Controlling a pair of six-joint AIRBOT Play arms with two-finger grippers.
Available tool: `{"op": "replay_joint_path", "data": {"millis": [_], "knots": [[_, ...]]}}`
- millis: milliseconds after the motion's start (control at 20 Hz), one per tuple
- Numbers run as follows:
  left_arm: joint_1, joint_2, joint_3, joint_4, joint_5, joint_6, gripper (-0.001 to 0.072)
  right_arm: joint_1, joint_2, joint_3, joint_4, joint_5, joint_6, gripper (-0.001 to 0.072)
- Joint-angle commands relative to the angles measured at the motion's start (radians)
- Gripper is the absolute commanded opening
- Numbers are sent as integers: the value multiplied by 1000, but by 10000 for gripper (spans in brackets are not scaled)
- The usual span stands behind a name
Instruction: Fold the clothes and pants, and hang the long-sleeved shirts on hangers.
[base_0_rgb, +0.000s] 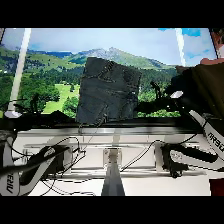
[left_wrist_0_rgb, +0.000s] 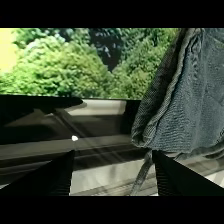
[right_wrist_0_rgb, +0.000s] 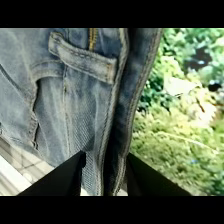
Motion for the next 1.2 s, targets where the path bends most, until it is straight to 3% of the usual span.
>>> {"op": "replay_joint_path", "data": {"millis": [0,300,450,500,550,600,650,700,800,850,950,1050,1100,1150], "knots": [[-67,-68,-17,-37,56,19,557,41,1,7,0,41,6,318],[-322,-156,-17,-48,189,19,556,108,-11,8,-71,21,6,320],[-400,-168,-17,-126,280,19,554,103,-10,8,-71,11,6,320],[-412,-169,-17,-138,304,19,515,103,-10,8,-70,11,6,320],[-417,-169,-17,-138,319,19,429,103,-10,8,-70,10,6,320],[-417,-169,-17,-138,323,19,293,103,-10,8,-67,10,15,326],[-417,-169,-17,-138,323,19,96,103,-10,8,-60,10,37,358],[-417,-169,-17,-142,323,33,58,103,-10,7,-53,10,64,358],[-417,-169,-16,-145,323,58,57,105,-10,7,-39,12,103,353],[-417,-168,-14,-145,322,57,57,105,-10,7,-23,16,106,326],[-417,-166,2,-145,321,57,56,105,-10,8,46,27,107,202],[-417,-166,48,-146,312,56,56,105,-6,14,121,50,94,169],[-417,-166,79,-147,296,56,56,105,-4,30,148,77,67,36],[-417,-166,117,-152,269,56,57,105,2,53,162,100,50,39]]}}
